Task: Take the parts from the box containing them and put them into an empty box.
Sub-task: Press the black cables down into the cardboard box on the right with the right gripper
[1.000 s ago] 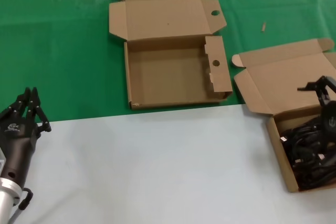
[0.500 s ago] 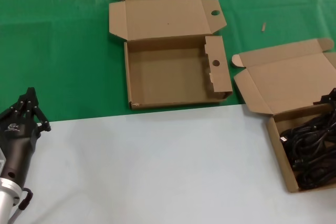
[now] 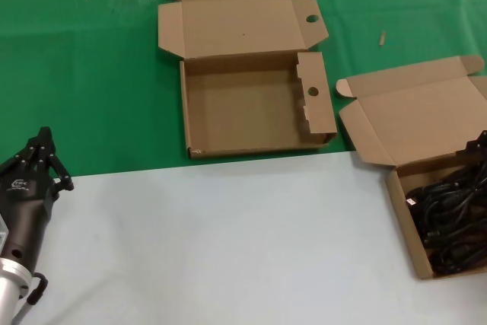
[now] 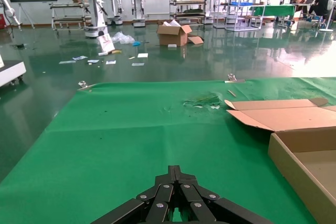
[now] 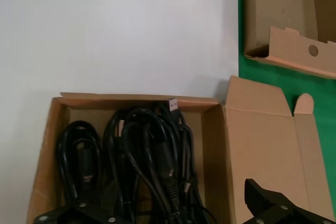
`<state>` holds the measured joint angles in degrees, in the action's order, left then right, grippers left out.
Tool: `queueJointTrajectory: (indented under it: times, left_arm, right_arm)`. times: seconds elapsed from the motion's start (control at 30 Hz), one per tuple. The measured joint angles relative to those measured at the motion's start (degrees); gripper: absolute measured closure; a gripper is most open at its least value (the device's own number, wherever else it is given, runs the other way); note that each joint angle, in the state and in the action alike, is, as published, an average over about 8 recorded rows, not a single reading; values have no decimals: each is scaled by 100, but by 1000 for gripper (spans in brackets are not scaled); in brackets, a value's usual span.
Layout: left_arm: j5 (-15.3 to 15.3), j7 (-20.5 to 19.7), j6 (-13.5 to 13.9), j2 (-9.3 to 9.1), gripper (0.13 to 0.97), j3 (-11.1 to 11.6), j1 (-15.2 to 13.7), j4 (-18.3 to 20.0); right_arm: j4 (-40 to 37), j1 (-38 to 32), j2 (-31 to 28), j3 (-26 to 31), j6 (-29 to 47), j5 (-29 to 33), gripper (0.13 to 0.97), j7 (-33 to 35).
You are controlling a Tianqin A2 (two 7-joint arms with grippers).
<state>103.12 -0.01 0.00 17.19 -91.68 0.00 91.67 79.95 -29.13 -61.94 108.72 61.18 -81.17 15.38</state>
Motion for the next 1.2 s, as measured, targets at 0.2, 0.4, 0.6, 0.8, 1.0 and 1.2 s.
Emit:
queueJointTrajectory:
  times: [0.2,0.4,0.6,0.8,1.0,1.2]
  left_arm:
    - [0,-1,0,0,957,0,0,0]
    - [0,-4,0,0,957,0,0,0]
    - [-1,-3,0,0,957,0,0,0]
    - [-1,-2,0,0,957,0,0,0]
    - [-1,-2,0,0,957,0,0,0]
    - [-1,-2,0,0,957,0,0,0]
  right_arm:
    - [-134,-147,105,63,-18,85,258,68]
    - [-291,-271,209,115,-60,149,343,156]
    - [-390,-346,278,139,-98,169,493,205]
    - [-385,-336,300,156,-106,154,618,199]
    - [-229,-275,249,159,-63,135,744,85]
    - [-240,-240,286,182,-76,131,843,73]
